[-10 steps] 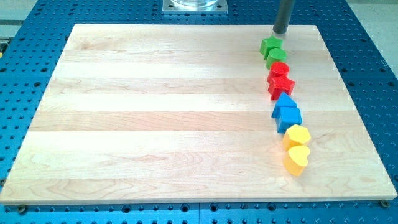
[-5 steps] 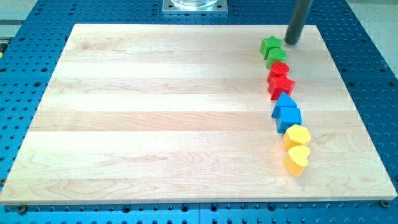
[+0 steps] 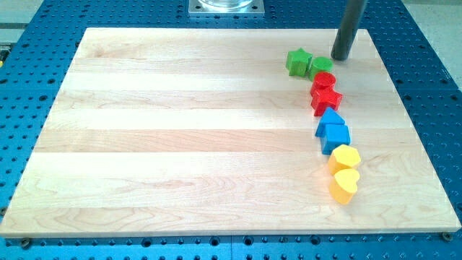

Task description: Separate the green blocks from the vertical line of blocks

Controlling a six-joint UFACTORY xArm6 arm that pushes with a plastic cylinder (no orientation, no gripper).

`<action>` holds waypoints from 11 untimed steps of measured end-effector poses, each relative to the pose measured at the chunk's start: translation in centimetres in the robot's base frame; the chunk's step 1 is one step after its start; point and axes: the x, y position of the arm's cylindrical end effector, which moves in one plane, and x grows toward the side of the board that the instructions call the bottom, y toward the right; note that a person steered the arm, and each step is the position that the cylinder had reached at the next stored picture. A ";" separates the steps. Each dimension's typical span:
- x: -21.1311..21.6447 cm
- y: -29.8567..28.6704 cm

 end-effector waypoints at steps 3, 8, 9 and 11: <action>4.2 -2.4; -2.6 -10.7; -0.6 -18.5; 7.1 -28.3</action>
